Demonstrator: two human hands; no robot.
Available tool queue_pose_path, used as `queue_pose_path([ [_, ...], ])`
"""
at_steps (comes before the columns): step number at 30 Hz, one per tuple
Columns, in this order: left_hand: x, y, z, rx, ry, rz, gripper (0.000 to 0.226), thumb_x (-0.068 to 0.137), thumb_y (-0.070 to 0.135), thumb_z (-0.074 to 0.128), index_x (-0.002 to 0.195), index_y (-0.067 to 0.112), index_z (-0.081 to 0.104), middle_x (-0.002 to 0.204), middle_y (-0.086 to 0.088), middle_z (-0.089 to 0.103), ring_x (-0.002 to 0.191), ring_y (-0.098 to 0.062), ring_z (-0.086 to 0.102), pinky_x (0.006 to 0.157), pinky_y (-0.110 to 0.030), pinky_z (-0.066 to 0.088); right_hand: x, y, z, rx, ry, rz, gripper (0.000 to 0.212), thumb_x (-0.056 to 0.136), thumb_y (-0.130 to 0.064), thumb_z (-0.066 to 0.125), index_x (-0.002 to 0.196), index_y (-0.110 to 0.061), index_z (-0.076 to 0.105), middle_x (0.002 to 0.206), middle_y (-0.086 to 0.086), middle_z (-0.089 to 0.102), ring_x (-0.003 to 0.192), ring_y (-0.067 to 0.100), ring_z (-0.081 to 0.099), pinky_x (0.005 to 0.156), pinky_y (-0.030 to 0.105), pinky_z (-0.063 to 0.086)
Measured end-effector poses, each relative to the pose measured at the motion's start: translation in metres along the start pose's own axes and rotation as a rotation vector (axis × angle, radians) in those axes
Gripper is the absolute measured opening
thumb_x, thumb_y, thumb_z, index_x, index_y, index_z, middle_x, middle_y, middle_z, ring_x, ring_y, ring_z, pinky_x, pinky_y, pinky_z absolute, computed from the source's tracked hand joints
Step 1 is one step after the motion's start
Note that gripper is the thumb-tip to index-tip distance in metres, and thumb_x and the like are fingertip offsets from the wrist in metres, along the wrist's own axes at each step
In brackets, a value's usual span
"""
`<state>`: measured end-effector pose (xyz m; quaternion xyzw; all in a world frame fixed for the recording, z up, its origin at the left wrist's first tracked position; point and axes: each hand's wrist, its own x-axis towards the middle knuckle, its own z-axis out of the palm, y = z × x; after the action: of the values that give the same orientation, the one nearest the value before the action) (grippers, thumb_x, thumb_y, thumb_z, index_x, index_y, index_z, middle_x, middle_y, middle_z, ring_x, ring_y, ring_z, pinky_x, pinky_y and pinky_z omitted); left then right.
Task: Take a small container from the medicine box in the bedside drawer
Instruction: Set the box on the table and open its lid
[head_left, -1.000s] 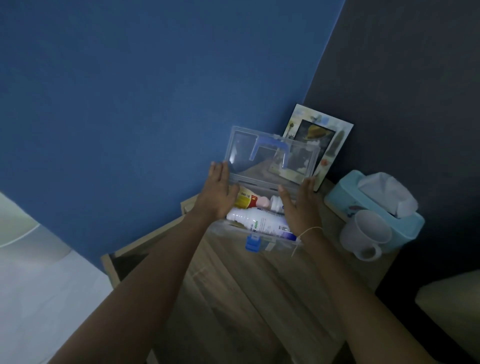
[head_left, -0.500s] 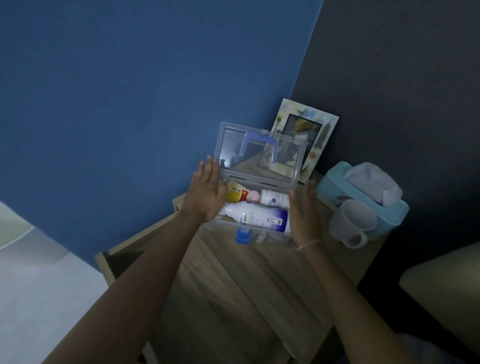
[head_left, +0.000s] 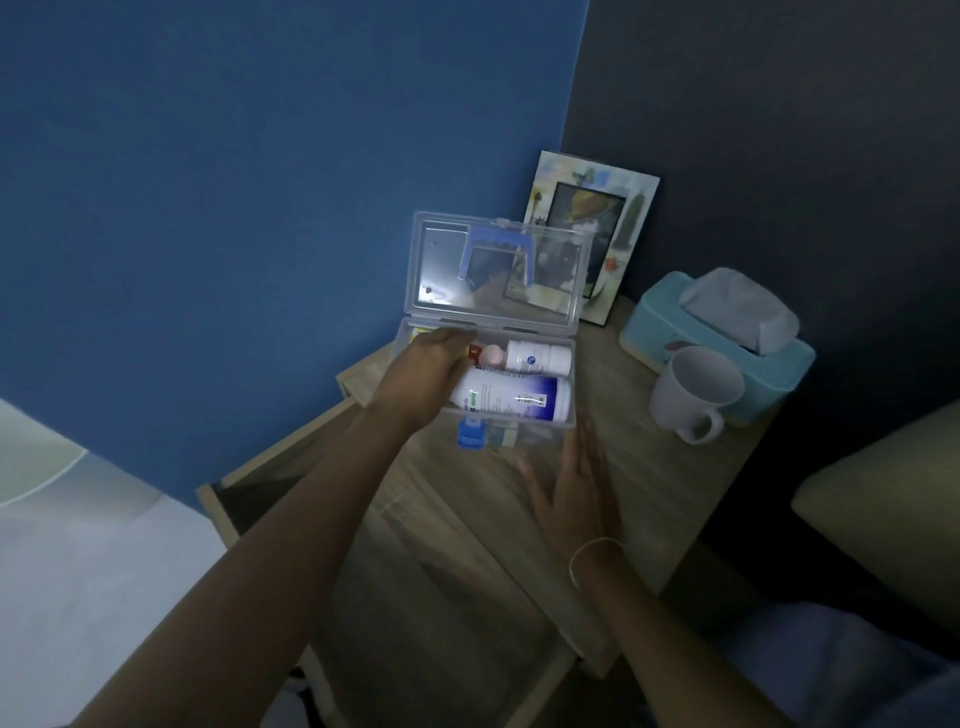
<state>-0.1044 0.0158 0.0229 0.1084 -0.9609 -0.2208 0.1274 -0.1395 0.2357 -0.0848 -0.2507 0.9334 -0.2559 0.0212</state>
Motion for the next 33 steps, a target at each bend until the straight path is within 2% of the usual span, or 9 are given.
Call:
queue_pose_path([
  [2,0.011,0.006,-0.001,-0.058,-0.02,0.005,0.029,0.093,0.018,0.053,0.119,0.012,0.064,0.123,-0.016,0.064,0.113,-0.03,0.058,0.09,-0.03,0.041,0.0,0.001,0.004,-0.02,0.012,0.01,0.083,0.087,-0.075,0.022,0.149,-0.02,0.014,0.159,0.009,0.024,0.146,0.023,0.024,0.115,0.048,0.031],
  [4,0.022,0.01,0.0,-0.101,-0.052,-0.045,0.023,0.089,0.023,0.06,0.109,0.015,0.069,0.114,-0.013,0.069,0.105,-0.028,0.062,0.082,-0.027,0.042,0.0,0.003,0.007,-0.038,0.017,0.024,0.084,0.087,-0.077,0.019,0.15,-0.022,0.01,0.16,0.008,0.021,0.147,0.022,0.02,0.118,0.045,0.024],
  [8,0.039,0.009,0.005,-0.1,-0.134,-0.136,0.021,0.084,0.029,0.066,0.1,0.018,0.072,0.106,-0.005,0.073,0.1,-0.022,0.064,0.077,-0.026,0.042,0.001,0.003,0.011,-0.078,0.039,0.023,0.084,0.089,-0.076,0.017,0.15,-0.021,0.007,0.161,0.008,0.017,0.147,0.02,0.014,0.117,0.037,0.011],
  [11,0.048,0.009,0.008,-0.059,-0.18,-0.123,0.015,0.083,0.025,0.068,0.094,0.017,0.075,0.101,-0.004,0.074,0.098,-0.021,0.065,0.083,-0.033,0.049,0.001,0.004,0.011,-0.092,0.049,0.017,0.083,0.09,-0.074,0.018,0.151,-0.018,0.009,0.16,0.008,0.018,0.147,0.017,0.012,0.116,0.035,0.009],
  [14,0.053,0.012,0.011,-0.056,-0.197,-0.123,0.016,0.08,0.022,0.072,0.093,0.014,0.075,0.1,-0.007,0.074,0.095,-0.021,0.065,0.087,-0.036,0.051,0.001,0.004,0.011,-0.103,0.053,0.006,0.083,0.091,-0.072,0.019,0.151,-0.015,0.011,0.16,0.009,0.02,0.145,0.015,0.009,0.117,0.036,0.009],
  [19,0.06,0.015,0.012,-0.099,-0.192,-0.264,0.029,0.067,0.022,0.084,0.09,0.011,0.072,0.096,-0.007,0.073,0.091,-0.021,0.066,0.086,-0.037,0.053,0.001,0.002,0.008,-0.1,0.06,-0.001,0.085,0.09,-0.072,0.018,0.15,-0.012,0.014,0.159,0.011,0.023,0.147,0.022,0.018,0.117,0.037,0.012],
  [24,0.069,0.017,0.011,-0.031,-0.262,-0.31,0.029,0.067,0.024,0.083,0.092,0.014,0.072,0.106,-0.008,0.07,0.098,-0.021,0.062,0.083,-0.031,0.048,0.001,0.002,0.009,-0.076,0.069,-0.001,0.084,0.09,-0.072,0.022,0.15,-0.014,0.014,0.158,0.011,0.025,0.146,0.024,0.023,0.117,0.038,0.015],
  [27,0.07,0.02,0.012,-0.016,-0.28,-0.318,0.026,0.069,0.022,0.082,0.092,0.014,0.071,0.108,-0.009,0.069,0.093,-0.021,0.06,0.077,-0.028,0.044,-0.001,0.002,0.01,-0.081,0.075,0.0,0.084,0.089,-0.072,0.021,0.15,-0.015,0.011,0.158,0.011,0.026,0.145,0.023,0.024,0.116,0.037,0.014],
  [33,0.066,0.021,0.007,-0.018,-0.27,-0.286,0.034,0.072,0.021,0.079,0.103,0.01,0.07,0.113,-0.011,0.067,0.101,-0.026,0.06,0.079,-0.028,0.042,-0.002,0.002,0.012,-0.066,0.114,-0.012,0.082,0.089,-0.072,0.027,0.149,-0.019,0.011,0.157,0.01,0.028,0.144,0.023,0.028,0.115,0.039,0.019],
])
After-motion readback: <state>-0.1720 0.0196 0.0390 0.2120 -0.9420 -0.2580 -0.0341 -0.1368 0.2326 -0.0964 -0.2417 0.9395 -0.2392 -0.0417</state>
